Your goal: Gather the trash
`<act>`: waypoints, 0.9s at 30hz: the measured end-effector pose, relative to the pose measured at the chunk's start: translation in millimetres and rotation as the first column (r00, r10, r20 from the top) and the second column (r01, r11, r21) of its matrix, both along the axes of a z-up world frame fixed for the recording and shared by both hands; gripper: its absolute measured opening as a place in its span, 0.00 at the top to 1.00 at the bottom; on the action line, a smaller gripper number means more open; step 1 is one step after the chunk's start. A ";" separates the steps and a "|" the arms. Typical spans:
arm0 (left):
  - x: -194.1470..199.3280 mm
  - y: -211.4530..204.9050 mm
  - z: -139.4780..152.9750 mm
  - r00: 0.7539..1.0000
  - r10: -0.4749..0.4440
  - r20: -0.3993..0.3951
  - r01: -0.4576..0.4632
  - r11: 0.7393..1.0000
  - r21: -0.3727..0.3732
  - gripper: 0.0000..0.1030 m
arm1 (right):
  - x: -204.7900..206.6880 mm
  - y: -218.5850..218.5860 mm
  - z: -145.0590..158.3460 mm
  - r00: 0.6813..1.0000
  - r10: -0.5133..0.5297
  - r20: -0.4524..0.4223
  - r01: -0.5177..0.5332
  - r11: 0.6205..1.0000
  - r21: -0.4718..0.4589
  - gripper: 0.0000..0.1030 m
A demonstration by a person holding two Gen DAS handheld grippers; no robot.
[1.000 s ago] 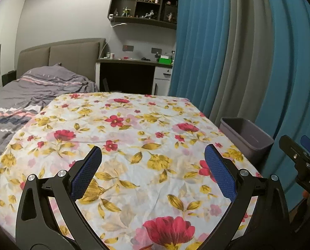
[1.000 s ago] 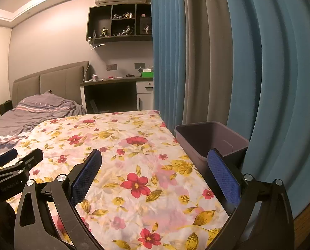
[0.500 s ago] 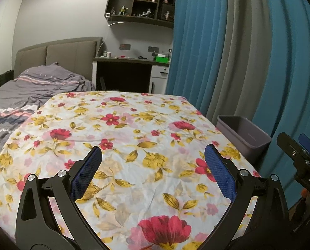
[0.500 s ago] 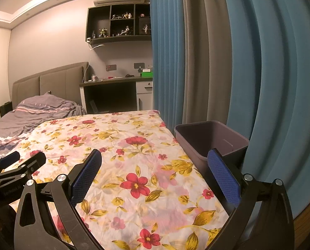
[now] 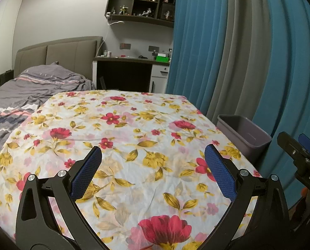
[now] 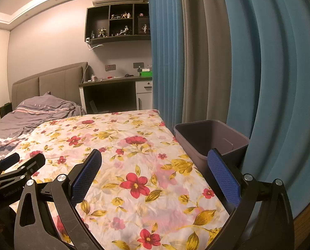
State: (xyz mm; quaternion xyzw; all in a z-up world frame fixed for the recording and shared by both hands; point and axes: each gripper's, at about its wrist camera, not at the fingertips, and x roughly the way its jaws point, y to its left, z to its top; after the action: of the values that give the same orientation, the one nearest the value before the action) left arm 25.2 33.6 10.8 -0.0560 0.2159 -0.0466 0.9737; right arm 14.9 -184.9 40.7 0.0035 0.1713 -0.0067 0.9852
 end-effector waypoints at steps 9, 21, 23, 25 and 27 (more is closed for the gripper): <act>0.0 -0.7 -0.8 1.000 -0.001 -0.001 0.001 1.000 -0.002 0.06 | 0.3 -0.6 0.0 1.000 0.000 -0.001 0.000 1.000 0.000 0.05; -0.3 -0.2 -0.5 1.000 0.001 -0.002 -0.001 1.000 -0.003 0.06 | 0.9 0.4 -0.3 1.000 0.000 -0.002 0.000 1.000 0.002 0.05; -0.2 0.3 -0.3 1.000 -0.001 -0.001 0.001 1.000 -0.002 0.06 | 0.5 -0.8 -0.1 1.000 0.000 -0.001 0.000 1.000 0.003 0.05; -0.5 -0.1 -1.6 1.000 -0.001 -0.001 0.001 1.000 -0.001 0.06 | 0.8 -0.5 -0.3 1.000 0.000 -0.002 0.000 1.000 0.003 0.05; -0.7 -0.4 -1.8 1.000 -0.001 0.000 0.001 1.000 -0.001 0.06 | 1.2 0.0 -0.4 1.000 0.002 -0.002 -0.002 1.000 0.003 0.05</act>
State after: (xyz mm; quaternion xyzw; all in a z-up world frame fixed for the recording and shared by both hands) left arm 24.5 33.2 9.0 -0.0565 0.2161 -0.0473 0.9736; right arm 16.0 -184.8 40.3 0.0047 0.1723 -0.0057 0.9850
